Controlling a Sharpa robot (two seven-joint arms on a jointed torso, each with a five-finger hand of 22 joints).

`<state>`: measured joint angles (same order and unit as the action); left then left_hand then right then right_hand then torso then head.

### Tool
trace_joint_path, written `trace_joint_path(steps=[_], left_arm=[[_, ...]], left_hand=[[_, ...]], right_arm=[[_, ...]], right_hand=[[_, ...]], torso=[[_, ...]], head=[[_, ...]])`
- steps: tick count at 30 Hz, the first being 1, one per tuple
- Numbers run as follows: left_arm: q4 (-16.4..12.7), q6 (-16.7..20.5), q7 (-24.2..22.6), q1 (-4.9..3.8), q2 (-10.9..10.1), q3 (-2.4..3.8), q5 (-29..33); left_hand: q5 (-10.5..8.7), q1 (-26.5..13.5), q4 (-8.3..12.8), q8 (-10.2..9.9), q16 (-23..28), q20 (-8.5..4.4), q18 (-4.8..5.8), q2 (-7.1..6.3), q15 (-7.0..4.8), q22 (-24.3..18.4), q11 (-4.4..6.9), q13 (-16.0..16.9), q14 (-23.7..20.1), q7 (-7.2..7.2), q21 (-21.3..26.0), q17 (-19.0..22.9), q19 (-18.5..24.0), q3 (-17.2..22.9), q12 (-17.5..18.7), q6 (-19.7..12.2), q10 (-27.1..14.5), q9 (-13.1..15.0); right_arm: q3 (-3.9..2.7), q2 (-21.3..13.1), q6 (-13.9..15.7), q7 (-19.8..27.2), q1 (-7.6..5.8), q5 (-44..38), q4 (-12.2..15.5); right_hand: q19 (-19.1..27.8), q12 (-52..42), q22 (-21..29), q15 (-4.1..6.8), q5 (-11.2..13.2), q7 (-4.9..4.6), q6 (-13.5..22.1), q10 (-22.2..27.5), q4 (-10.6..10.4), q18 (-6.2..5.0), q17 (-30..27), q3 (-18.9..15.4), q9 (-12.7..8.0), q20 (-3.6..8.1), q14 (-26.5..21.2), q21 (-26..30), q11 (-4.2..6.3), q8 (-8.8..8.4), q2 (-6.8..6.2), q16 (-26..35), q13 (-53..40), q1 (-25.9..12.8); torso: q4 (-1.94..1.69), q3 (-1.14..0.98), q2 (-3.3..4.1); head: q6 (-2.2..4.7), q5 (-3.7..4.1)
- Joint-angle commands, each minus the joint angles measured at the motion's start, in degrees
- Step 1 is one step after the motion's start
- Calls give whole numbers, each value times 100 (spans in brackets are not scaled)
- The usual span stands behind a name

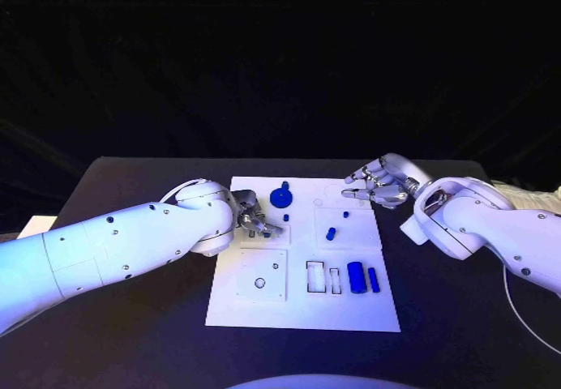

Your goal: Assemble the parts on the task board

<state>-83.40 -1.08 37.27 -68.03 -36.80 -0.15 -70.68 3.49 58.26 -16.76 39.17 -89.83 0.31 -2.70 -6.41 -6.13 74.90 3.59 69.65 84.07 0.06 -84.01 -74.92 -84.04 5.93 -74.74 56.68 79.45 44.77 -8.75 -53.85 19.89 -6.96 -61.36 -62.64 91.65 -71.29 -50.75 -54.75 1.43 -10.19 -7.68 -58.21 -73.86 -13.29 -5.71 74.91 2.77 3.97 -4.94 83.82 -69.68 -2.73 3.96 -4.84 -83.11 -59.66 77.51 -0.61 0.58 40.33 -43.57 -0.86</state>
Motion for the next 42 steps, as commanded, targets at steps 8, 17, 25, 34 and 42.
trace_joint_path(steps=[8,17,25,34,42], left_arm=[[-181,84,-5,-315,-230,324,942],[509,-575,-40,-839,-66,360,1104],[1486,-1295,-87,-999,414,278,747],[2167,-1706,-99,-1021,750,185,461],[2384,-1937,-91,-1019,905,110,423]], left_hand=[[-12,279,-1,-501,-17,99,-15,75,130,386,-220,-817,593,254,233,-1508,-12,-462,707,-506,-610,-311],[-12,658,3,-924,-17,233,-91,221,265,97,-378,-1401,593,437,499,-1508,157,-671,1176,-718,-1030,-739],[-14,837,7,-1064,-17,279,-93,344,305,102,-420,-1436,593,477,515,-1508,153,-639,1174,-678,-1022,-973],[-18,752,-1,-958,-17,251,-66,394,253,232,-347,-1175,593,385,425,-1508,73,-759,912,-350,-777,-1072],[-23,660,-3,-869,-17,213,-53,415,212,288,-300,-1085,593,331,387,-1508,40,-887,821,-236,-692,-1057]], right_arm=[[14,38,-52,72,28,29,-78],[24,72,-45,73,38,40,-121],[25,109,-38,83,39,41,-133],[26,131,-43,89,39,43,-139],[26,147,-48,94,40,43,-141]], right_hand=[[40,24,19,-7,-35,-9,8,37,-26,-120,432,-59,0,7,372,36,-6,-11,13,23,12,-68],[41,24,21,-7,-36,-9,9,38,-28,-120,432,-64,0,7,372,38,-6,-11,13,24,12,-69],[38,11,20,-7,-49,-9,12,33,-37,-120,429,-80,0,7,372,40,-5,-11,24,28,5,-69],[36,9,21,-6,-69,-9,14,33,-39,-120,428,-89,0,7,372,43,-4,-11,33,30,6,-58],[34,7,23,-5,-85,-8,15,33,-39,-120,434,-97,0,8,374,45,-3,-10,41,27,6,-47]], torso=[[11,-3,7],[1,3,10],[6,18,17],[4,20,17],[6,15,10]], head=[[72,-23],[133,-35],[164,-54],[168,-65],[149,-94]])
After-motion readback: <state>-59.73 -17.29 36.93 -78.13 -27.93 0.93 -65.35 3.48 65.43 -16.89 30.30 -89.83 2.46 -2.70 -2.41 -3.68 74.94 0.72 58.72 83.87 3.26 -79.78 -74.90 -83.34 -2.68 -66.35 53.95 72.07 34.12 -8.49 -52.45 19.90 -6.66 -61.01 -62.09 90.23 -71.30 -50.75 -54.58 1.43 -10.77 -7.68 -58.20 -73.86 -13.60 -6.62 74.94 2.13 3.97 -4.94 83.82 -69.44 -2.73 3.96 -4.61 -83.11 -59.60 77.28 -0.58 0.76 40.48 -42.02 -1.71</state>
